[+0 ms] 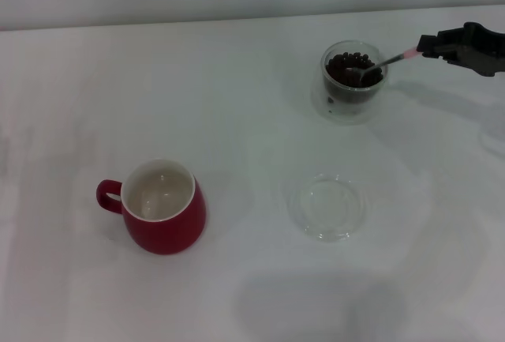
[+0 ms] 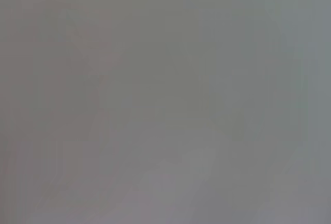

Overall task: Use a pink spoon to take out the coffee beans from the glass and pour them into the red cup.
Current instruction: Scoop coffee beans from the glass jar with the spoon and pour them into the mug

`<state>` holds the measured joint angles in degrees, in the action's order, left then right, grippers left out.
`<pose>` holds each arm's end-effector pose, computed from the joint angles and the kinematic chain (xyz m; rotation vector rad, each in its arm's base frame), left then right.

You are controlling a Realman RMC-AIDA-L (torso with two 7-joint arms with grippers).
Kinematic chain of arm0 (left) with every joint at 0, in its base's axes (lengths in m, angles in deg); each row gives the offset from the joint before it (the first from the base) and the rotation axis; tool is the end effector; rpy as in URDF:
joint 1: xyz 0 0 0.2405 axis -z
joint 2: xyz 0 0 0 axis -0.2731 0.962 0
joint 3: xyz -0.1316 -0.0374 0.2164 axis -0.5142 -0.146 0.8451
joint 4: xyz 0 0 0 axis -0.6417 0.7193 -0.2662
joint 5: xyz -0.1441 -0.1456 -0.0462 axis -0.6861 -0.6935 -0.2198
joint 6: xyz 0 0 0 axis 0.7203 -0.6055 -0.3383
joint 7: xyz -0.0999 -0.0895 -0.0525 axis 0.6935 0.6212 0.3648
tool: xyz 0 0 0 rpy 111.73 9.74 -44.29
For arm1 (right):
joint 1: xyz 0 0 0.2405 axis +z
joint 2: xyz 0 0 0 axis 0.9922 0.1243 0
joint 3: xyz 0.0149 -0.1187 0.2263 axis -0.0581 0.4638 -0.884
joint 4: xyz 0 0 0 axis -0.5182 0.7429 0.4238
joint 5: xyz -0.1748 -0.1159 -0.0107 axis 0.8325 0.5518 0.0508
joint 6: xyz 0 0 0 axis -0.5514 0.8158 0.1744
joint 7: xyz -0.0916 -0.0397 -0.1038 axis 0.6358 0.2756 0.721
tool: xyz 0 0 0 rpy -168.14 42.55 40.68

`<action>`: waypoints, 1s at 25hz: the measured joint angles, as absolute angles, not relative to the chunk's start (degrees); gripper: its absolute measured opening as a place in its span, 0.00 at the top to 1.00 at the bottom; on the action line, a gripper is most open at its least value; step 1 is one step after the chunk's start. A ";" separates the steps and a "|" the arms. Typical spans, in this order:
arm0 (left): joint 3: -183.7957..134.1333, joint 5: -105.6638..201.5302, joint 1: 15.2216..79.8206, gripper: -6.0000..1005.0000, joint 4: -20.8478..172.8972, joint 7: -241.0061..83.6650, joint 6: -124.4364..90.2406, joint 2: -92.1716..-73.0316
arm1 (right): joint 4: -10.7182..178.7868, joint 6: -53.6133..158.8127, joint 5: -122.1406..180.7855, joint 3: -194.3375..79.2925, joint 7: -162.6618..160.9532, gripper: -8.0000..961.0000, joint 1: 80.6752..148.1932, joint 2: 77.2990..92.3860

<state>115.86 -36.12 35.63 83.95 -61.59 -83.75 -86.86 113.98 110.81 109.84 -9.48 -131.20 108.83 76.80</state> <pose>-0.3561 0.2936 0.0049 -1.3417 -0.7236 -0.8522 0.3325 0.3711 0.0877 -1.8943 1.7502 0.7859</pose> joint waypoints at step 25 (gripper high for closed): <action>115.86 -36.12 35.80 0.28 83.93 -61.59 -83.84 -86.77 | 106.05 112.34 110.15 -13.17 -136.95 0.75 110.53 74.75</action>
